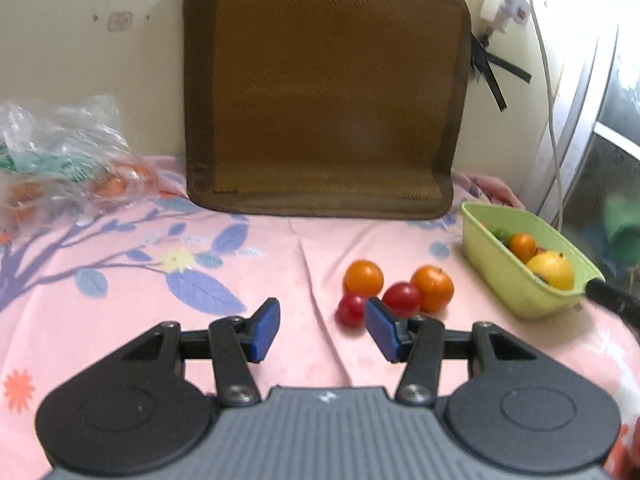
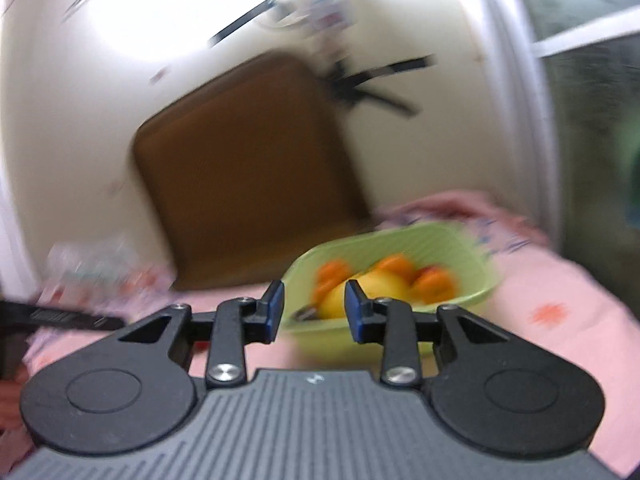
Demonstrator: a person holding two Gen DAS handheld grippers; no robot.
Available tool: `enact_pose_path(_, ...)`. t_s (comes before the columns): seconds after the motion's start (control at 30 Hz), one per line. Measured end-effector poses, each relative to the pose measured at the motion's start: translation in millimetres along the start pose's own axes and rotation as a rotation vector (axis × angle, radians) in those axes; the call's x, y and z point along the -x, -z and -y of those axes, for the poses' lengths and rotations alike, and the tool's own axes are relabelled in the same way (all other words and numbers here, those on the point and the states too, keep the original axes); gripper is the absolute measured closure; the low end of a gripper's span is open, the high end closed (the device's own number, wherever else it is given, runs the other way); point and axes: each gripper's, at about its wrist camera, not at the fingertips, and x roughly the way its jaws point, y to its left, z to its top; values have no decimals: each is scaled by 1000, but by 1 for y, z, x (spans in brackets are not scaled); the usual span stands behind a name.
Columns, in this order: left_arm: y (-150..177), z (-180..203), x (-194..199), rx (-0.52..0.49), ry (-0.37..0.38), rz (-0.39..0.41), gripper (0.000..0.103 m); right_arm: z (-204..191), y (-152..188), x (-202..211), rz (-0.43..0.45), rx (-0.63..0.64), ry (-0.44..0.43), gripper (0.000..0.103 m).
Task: Organize fruits
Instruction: 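Move both tools back toward the red tomatoes and tangerine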
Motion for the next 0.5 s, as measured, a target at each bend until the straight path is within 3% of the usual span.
enact_pose_path(0.2,6,18,-17,-120,14,13,56,-72,18,-31,-112,315,-48,68)
enact_pose_path(0.37,7,18,-30,-126,5,-12,56,-90,15,-65,-161,370,-41,67)
enact_pose_path(0.5,3,15,-22,-129,43,29,56,-97,18,-84,-192,410,-36,66)
